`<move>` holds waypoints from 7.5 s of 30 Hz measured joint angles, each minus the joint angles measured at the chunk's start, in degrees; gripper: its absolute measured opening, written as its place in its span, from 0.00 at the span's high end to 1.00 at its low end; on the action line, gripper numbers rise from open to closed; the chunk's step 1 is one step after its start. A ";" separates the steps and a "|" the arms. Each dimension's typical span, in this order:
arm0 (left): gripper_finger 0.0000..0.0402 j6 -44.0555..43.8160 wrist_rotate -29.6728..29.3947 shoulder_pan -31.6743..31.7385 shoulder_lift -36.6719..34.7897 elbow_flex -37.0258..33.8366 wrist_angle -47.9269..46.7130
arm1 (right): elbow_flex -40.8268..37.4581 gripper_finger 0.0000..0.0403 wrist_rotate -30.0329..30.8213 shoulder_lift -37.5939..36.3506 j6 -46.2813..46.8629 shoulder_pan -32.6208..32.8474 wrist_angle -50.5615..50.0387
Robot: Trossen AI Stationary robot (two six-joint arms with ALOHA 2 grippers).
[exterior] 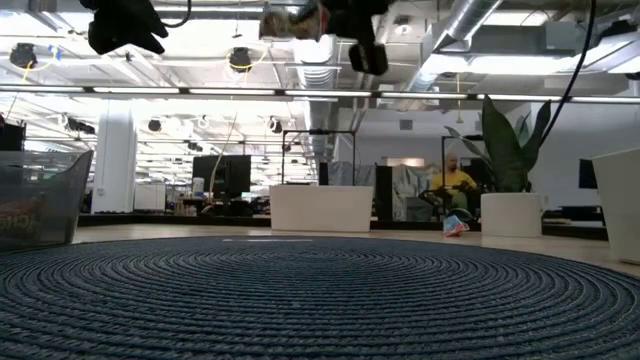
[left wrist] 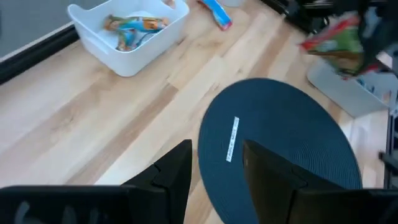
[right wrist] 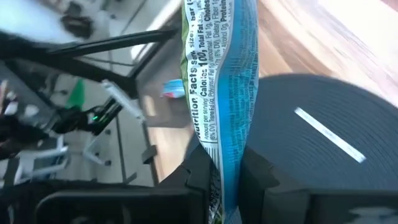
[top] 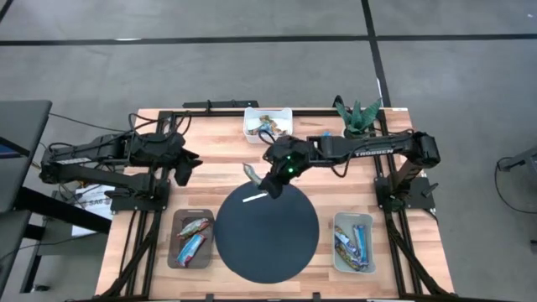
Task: Pick and place Granola Bars by type
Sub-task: Put the red granola bar into the black bin
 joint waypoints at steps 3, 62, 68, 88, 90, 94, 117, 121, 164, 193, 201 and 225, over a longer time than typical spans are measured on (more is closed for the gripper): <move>0.67 -2.33 0.03 0.00 0.05 0.00 1.03 | 1.65 0.90 -1.95 0.00 -3.04 -0.33 -0.03; 0.40 1.90 11.04 0.00 14.57 -0.02 50.73 | 5.90 0.93 -4.18 -0.07 -10.30 -3.70 15.59; 0.40 1.90 12.56 0.02 16.31 -0.07 54.01 | 5.90 0.91 -4.97 -0.07 -10.34 -3.70 15.75; 0.83 0.55 12.42 1.44 15.72 -0.04 53.55 | 5.90 0.93 -5.01 -0.07 -10.66 -3.76 15.85; 0.83 0.54 12.41 1.44 15.72 -0.04 53.54 | 5.90 0.93 -5.01 -0.07 -10.88 -3.76 15.90; 0.82 0.54 12.36 1.44 15.65 -0.04 53.00 | 5.88 0.86 -5.06 -0.07 -12.04 -3.99 15.77; 0.86 -16.85 37.07 -0.22 1.27 0.02 10.35 | 11.47 0.35 -13.71 -0.70 -16.79 -9.16 -2.08; 0.86 -20.53 38.09 -1.46 -0.59 0.02 0.05 | 11.65 0.35 -13.74 -0.86 -17.59 -9.39 -4.25; 0.47 -18.79 19.65 -13.07 1.82 -0.02 7.18 | 11.56 0.35 10.41 -0.79 -16.17 -12.55 -34.21; 0.47 1.51 -5.48 -11.77 -7.26 -0.02 19.28 | -18.84 0.35 31.81 0.48 24.51 -25.36 -30.79; 0.47 1.62 -5.06 -11.61 -8.02 -0.02 18.97 | -19.36 0.35 28.82 4.69 24.47 -26.89 -23.88; 0.47 -0.79 -8.64 -11.59 -9.81 -0.02 18.86 | -19.45 0.93 30.42 9.74 22.62 -25.64 -22.62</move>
